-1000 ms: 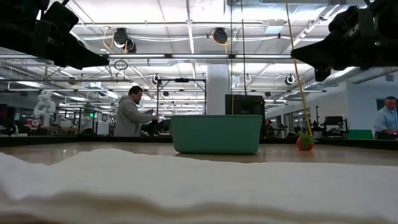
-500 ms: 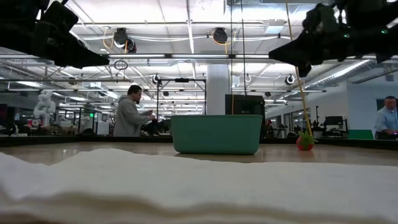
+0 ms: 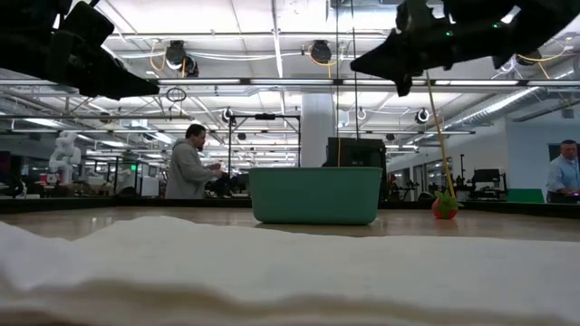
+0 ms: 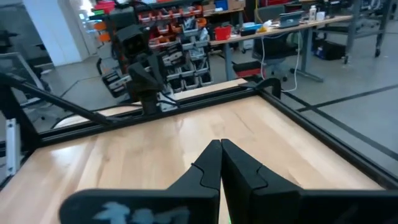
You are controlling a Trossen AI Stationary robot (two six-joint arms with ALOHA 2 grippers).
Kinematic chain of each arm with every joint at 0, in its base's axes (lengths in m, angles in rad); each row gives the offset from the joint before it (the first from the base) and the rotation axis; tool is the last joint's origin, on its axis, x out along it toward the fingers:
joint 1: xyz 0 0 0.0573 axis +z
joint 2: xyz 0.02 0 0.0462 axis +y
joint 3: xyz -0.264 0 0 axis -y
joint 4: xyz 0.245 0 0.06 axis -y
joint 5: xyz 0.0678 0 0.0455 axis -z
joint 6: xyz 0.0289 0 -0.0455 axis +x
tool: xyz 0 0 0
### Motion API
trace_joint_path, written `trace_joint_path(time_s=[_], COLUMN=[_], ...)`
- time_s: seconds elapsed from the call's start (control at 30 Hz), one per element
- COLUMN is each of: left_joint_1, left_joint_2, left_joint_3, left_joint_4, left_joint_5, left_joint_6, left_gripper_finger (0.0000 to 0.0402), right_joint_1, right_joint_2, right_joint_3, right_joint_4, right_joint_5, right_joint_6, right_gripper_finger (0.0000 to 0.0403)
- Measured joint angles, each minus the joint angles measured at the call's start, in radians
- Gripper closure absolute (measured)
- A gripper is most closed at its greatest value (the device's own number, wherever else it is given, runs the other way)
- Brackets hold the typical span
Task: Pick and placing Produce into tupperware
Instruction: Put the green cabbage into the blue bin
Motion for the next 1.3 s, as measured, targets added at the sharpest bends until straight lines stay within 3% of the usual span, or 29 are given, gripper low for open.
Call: trace_joint_path(time_s=[0.57, 1.3], left_joint_1=[0.0, 0.0], left_joint_2=[0.0, 0.0], left_joint_3=[0.0, 0.001], left_joint_4=[0.0, 0.0], left_joint_5=[0.0, 0.0], left_joint_6=[0.0, 0.006], left_gripper_finger=[0.0376, 0.0376], right_joint_1=[-0.123, -0.196], right_joint_2=[0.191, 0.501], right_joint_3=[0.339, 0.891], right_joint_4=[-0.318, -0.944], right_joint_5=[-0.146, -0.149], right_joint_6=[0.013, 0.058], right_gripper_finger=[0.0403, 0.0403])
